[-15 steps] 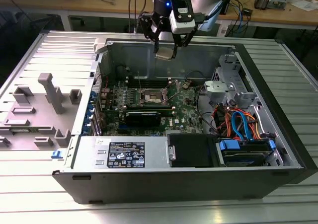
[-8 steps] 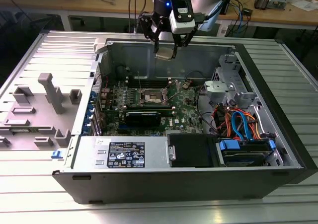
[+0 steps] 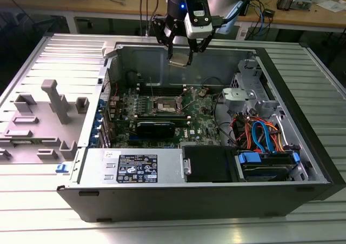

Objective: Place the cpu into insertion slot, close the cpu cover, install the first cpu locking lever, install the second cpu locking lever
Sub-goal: 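Place the cpu into insertion slot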

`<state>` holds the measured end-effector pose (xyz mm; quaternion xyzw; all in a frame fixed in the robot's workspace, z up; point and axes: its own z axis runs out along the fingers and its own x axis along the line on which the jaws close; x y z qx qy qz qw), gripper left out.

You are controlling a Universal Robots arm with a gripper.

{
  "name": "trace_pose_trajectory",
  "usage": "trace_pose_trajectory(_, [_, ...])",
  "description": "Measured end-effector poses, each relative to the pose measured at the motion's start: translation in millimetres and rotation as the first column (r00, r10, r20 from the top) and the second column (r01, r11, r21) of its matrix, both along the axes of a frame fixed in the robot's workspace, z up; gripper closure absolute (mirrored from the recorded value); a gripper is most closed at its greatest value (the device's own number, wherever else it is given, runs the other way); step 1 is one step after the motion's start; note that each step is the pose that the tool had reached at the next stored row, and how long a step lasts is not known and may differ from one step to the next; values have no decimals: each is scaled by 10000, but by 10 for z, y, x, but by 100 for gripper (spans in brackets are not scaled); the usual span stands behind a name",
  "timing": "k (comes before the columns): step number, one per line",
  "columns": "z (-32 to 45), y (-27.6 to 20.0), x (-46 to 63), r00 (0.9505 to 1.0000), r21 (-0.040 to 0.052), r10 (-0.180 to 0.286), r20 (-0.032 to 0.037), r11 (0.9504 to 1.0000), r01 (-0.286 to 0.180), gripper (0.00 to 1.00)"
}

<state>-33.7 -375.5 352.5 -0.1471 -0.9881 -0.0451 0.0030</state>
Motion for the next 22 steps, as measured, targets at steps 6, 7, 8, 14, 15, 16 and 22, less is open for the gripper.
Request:
trace_pose_trajectory(6, [-15, -7, 2, 9989, -24, -475, -1, 9989, 475, 45])
trace_pose_trajectory(7, [-20, -7, 1, 9977, -26, -674, -1, 9977, 674, 45])
trace_pose_trajectory(8, [-23, -7, 2, 9969, -27, -786, -1, 9969, 786, 45])
trace_pose_trajectory(14, [-60, -38, 2, 9911, -35, -1333, 0, 9911, 1333, 45])
trace_pose_trajectory(15, [-70, -44, 1, 9903, -35, -1387, 1, 9903, 1387, 45])
trace_pose_trajectory(16, [-74, -44, 2, 9882, -37, -1529, 0, 9882, 1529, 45])
trace_pose_trajectory(22, [-100, -46, 1, 9727, -39, -2319, -5, 9727, 2319, 45])
